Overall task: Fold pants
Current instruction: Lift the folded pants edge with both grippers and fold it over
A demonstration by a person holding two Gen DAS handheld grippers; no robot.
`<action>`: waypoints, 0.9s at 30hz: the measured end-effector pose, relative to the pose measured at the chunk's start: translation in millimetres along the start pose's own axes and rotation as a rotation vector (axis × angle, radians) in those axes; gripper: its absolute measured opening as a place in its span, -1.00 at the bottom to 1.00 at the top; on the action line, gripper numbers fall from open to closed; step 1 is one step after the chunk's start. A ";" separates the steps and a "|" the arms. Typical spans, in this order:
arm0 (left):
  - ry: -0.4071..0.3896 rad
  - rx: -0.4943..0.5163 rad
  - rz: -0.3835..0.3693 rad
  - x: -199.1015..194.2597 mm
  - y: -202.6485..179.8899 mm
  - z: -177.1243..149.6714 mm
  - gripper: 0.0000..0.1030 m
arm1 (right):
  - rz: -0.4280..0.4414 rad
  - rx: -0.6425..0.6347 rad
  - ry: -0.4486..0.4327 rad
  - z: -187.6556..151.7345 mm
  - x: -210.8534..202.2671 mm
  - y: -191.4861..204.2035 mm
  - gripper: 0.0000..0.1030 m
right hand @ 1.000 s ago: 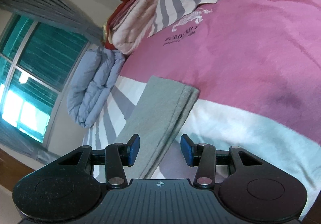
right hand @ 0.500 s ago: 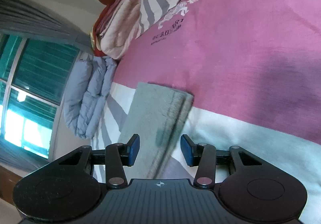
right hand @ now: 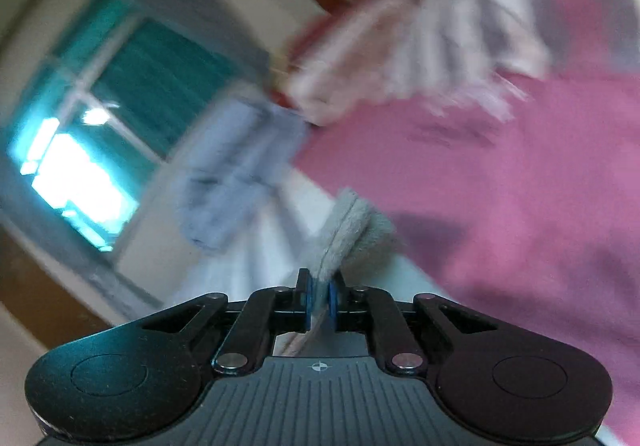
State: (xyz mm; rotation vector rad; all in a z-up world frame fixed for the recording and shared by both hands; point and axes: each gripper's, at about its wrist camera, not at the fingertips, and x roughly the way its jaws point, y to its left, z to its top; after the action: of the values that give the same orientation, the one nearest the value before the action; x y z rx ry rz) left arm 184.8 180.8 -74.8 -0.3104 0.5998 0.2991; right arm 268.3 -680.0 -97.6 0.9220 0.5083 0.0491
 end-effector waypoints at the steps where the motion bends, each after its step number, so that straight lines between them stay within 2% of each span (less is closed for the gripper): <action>1: 0.000 -0.001 0.000 -0.1 0.0 0.7 0.89 | -0.059 0.067 0.053 -6.0 12.5 -22.4 -0.91; 2: -0.001 -0.002 -0.001 -0.3 0.2 0.4 0.89 | -0.079 0.144 0.115 -14.2 24.8 -45.5 -0.90; 3: -0.001 -0.002 0.000 -0.4 0.2 0.3 0.89 | -0.035 0.167 0.093 -15.8 22.8 -53.5 -0.89; 5: -0.003 -0.004 0.001 -0.5 0.2 -0.2 0.89 | -0.027 0.148 0.084 -14.8 16.6 -46.9 -0.68; 7: -0.005 -0.005 0.001 -0.6 0.1 -0.3 0.89 | -0.018 0.123 0.085 -14.4 11.4 -40.6 -0.28; 9: -0.007 -0.005 0.001 -0.6 -0.3 -0.6 0.89 | 0.005 0.113 0.078 -14.3 6.8 -37.4 -0.09; 10: -0.008 -0.005 0.000 -0.9 -0.3 -0.7 0.89 | 0.007 0.104 0.079 -15.4 5.5 -35.4 -0.08; 14: -0.012 -0.006 0.000 -1.9 -1.2 -1.4 0.89 | 0.003 0.113 0.072 -21.5 4.5 -33.9 -0.08; 17: -0.012 -0.006 0.000 -1.6 -1.0 -1.1 0.89 | -0.024 0.073 0.067 -22.2 12.0 -29.5 -0.12; 19: -0.013 -0.006 0.000 -1.7 -0.9 -1.2 0.89 | -0.083 0.037 0.073 -19.9 22.7 -23.8 -0.64; 20: -0.014 -0.006 -0.001 -1.7 -1.2 -1.4 0.89 | -0.114 0.025 0.082 -17.9 28.2 -22.0 -0.66; 24: -0.014 -0.011 -0.007 -2.0 0.0 -0.1 0.89 | -0.148 0.005 0.091 -14.8 32.4 -17.3 -0.74; 27: -0.016 -0.032 -0.029 -7.0 4.1 4.6 0.88 | -0.159 -0.041 0.064 -14.8 26.1 1.3 -0.80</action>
State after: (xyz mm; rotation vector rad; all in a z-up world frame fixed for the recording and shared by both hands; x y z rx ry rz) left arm 180.1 185.0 -67.8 -0.3468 0.5746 0.2835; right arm 285.1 -661.5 -114.4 0.8399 0.6365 -0.0551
